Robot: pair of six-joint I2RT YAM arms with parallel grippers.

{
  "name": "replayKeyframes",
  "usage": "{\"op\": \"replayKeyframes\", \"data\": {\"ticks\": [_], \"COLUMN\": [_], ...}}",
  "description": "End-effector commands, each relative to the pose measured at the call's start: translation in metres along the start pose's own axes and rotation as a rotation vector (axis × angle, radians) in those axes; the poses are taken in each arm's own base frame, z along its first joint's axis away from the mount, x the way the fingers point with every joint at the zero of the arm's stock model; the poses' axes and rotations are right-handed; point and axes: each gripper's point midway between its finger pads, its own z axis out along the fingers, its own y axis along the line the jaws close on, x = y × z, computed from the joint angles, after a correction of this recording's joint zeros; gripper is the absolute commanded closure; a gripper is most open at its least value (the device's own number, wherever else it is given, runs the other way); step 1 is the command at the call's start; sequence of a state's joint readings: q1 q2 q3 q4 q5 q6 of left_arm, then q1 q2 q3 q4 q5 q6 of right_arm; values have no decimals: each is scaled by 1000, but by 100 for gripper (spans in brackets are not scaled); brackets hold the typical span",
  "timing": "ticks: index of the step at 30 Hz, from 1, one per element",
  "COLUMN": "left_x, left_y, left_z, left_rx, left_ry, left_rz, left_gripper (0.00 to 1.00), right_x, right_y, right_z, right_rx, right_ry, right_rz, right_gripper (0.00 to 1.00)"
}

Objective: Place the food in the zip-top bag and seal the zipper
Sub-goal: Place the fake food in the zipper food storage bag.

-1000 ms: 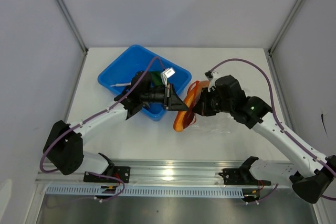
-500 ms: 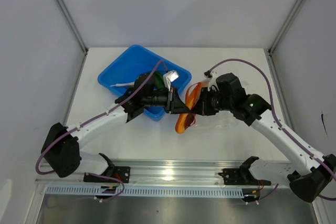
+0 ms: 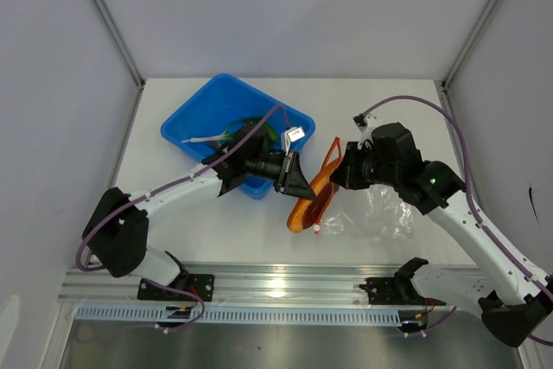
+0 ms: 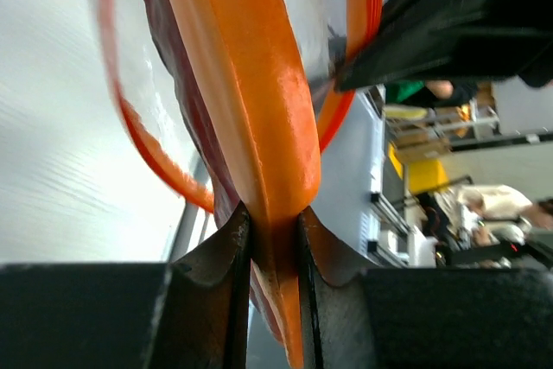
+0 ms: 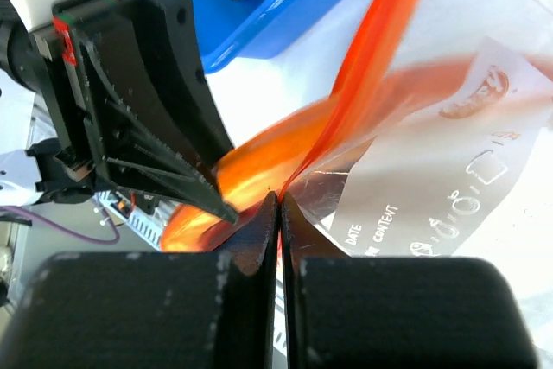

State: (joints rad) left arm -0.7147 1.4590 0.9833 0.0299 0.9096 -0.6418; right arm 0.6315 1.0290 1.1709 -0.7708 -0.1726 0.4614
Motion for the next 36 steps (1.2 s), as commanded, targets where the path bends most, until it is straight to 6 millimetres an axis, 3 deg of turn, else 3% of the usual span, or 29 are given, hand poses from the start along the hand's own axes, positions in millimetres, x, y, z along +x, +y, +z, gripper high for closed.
{"op": "replayKeyframes", "data": {"ticks": [1,10,11,13,14,16,17,21,22,26,28,31,34,36], "left_x": [11,24,17,16,7,3,-4,-20,-24,-39,-44,-54,-60,-60], "left_y": [-23,-42,-47,-50,-58,-55,-61,-44,-42,-18,-22,-15,-10,-4], "left_z": [-1,-5,-4,-4,-4,0,-2,10,13,23,20,19,18,18], "left_rx": [128,283,315,337,384,409,455,445,429,161,155,120,96,57], "left_ry": [89,216,191,199,165,182,156,122,95,-17,-47,-115,-202,-228], "left_rz": [-24,-193,-151,-253,-186,-285,-219,-316,-254,-200,-193,-202,-183,-177], "left_gripper": [99,99,99,99,100,100,99,99,99,99,99,90,70,63], "right_x": [-19,-16,-12,-11,-5,-4,-2,3,4,5,6,7,8,6], "right_y": [0,8,8,10,12,15,19,25,26,30,29,29,29,30], "right_z": [-13,-11,-8,-6,-4,-3,-5,-10,-11,-11,-9,-5,-3,-3], "right_rx": [16,-52,-58,-81,-102,-126,-148,-187,-191,-214,-216,-220,-220,-219], "right_ry": [-65,-41,-30,-28,-11,-11,-8,4,6,-1,-2,-2,2,-1], "right_rz": [-30,-75,-75,-78,-74,-70,-63,-52,-48,-23,-16,-6,10,20], "right_gripper": [100,100,100,100,100,100,100,100,100,100,100,100,100,100]}}
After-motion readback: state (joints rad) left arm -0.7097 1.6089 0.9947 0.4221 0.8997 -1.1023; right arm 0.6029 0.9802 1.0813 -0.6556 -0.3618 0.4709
